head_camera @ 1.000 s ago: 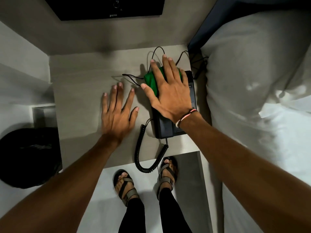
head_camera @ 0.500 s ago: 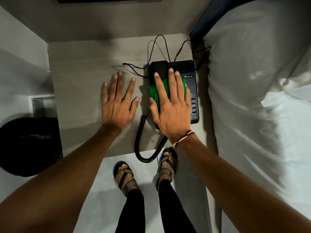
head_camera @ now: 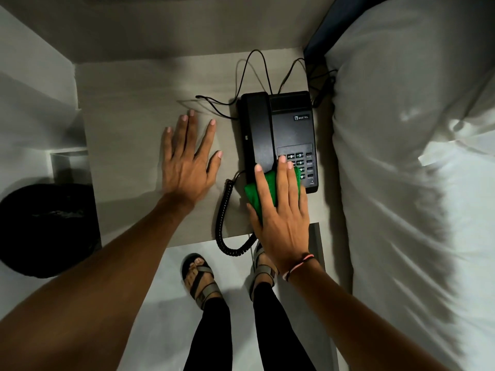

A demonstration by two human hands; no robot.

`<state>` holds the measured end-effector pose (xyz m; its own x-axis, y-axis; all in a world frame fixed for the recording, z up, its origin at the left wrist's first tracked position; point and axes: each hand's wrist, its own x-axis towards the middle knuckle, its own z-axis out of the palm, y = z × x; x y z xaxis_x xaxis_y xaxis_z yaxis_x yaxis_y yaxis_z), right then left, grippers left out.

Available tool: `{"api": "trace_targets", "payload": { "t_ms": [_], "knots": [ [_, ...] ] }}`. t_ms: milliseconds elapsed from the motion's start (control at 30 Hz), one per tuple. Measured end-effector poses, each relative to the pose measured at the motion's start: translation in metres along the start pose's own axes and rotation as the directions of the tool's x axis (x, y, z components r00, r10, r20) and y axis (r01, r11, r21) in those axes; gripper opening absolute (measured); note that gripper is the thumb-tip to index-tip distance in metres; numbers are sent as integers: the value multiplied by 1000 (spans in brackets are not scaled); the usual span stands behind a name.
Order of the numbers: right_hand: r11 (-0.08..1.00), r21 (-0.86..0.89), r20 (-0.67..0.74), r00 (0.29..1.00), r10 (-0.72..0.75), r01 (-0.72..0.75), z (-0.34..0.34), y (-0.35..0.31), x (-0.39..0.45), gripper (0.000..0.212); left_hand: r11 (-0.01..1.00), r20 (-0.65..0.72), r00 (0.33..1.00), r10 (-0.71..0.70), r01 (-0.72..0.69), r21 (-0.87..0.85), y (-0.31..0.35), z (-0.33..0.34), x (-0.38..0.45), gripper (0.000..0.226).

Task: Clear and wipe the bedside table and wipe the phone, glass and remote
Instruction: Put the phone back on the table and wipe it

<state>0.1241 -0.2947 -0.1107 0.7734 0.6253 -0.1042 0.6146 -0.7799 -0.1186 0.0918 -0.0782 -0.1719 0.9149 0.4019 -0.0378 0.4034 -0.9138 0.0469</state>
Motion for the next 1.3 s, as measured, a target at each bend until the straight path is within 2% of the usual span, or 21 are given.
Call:
{"api": "trace_targets", "payload": {
  "t_ms": [167, 300, 400, 433, 533, 633, 700, 833, 1067, 1167, 1300],
  "knots": [
    [998, 49, 37, 999, -27, 25, -6, 2, -3, 71, 1000, 17, 1000, 3, -3, -12, 1, -2, 1, 64],
    [976, 216, 12, 1000, -1, -2, -21, 12, 4, 63, 1000, 40, 999, -16, 17, -26, 3, -14, 3, 61],
    [934, 348, -7, 995, 95, -87, -34, 31, 7, 66, 981, -26, 993, -117, 112, -156, 17, -36, 7, 51],
    [918, 383, 14, 994, 108, -105, -39, 38, 7, 68, 967, -54, 991, -121, 106, -234, 22, -44, 6, 49],
    [882, 454, 108, 990, 87, -127, -48, 50, 8, 68, 852, -117, 991, 61, -113, -511, 32, -63, -5, 44],
    [875, 474, 141, 989, 35, -99, -53, 56, 15, 68, 801, -123, 961, 249, -276, -531, 45, -76, -18, 50],
    [891, 447, 163, 987, 6, -79, -55, 57, 19, 68, 789, -96, 950, 297, -301, -535, 52, -79, -22, 51],
    [907, 412, 205, 979, -5, -82, -57, 58, 24, 59, 763, 66, 953, 296, -194, -617, 56, -81, -18, 42],
    [897, 435, 216, 976, -20, -78, -70, 68, 30, 47, 696, 192, 947, 258, -45, -717, 55, -88, -18, 30],
    [835, 533, 264, 964, -7, -140, -81, 64, 30, 40, 559, 304, 909, 284, 101, -823, 53, -92, -19, 22],
    [633, 722, 294, 952, 85, -280, -96, 54, 33, 20, 361, 453, 853, 259, 350, -865, 48, -112, -13, 31]
  ]
}}
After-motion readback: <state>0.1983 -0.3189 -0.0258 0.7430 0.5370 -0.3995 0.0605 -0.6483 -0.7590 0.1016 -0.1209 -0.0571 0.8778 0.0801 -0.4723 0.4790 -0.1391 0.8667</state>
